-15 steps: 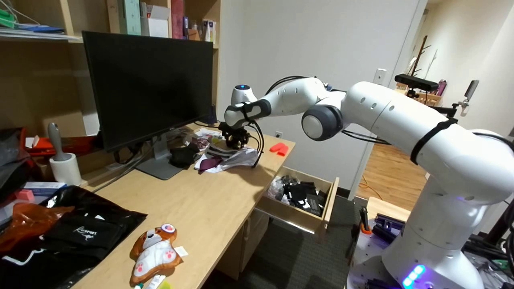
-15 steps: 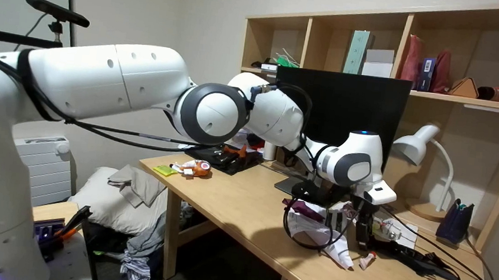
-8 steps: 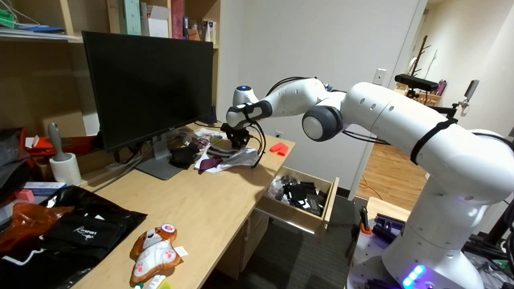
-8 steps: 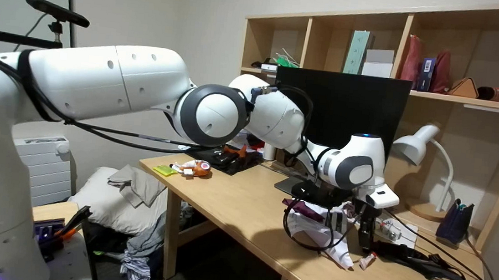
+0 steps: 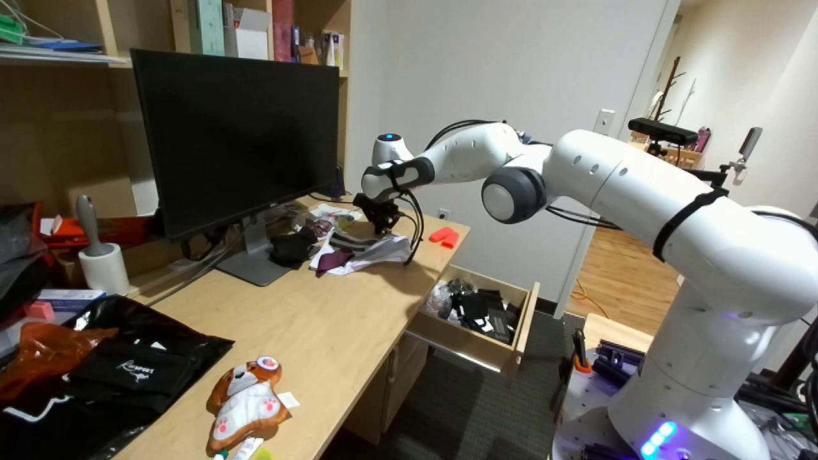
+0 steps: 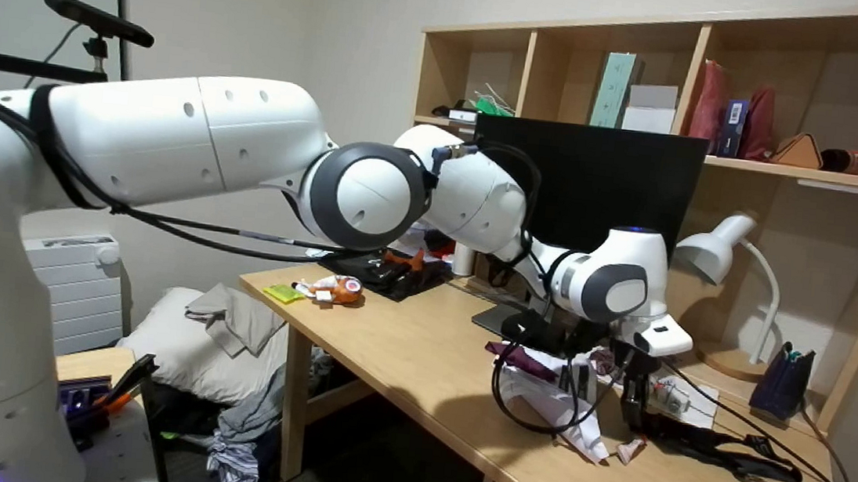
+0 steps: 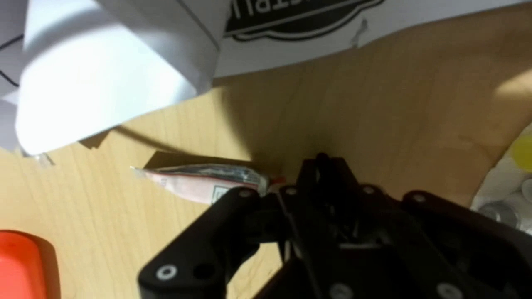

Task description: Put the black object on the table top into the drawer

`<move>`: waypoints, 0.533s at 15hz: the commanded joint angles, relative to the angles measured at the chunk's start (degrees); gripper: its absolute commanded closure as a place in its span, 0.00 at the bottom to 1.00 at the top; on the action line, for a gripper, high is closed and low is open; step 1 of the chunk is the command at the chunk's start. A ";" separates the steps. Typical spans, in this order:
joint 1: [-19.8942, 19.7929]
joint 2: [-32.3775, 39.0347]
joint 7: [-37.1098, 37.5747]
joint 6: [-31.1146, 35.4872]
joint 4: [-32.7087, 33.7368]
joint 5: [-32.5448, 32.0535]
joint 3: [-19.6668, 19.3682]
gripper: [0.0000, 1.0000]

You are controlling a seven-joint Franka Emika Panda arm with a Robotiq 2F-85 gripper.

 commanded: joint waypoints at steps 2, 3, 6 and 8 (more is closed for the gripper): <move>-0.34 -3.87 -1.17 -3.58 0.34 -0.26 -0.55 0.91; -0.47 -5.25 -1.28 -4.01 0.20 -0.42 -1.11 0.91; -1.61 -9.75 -2.12 -5.44 -0.77 0.01 -2.43 0.91; -2.52 -13.08 -3.25 -6.67 -1.87 -0.31 -3.66 0.91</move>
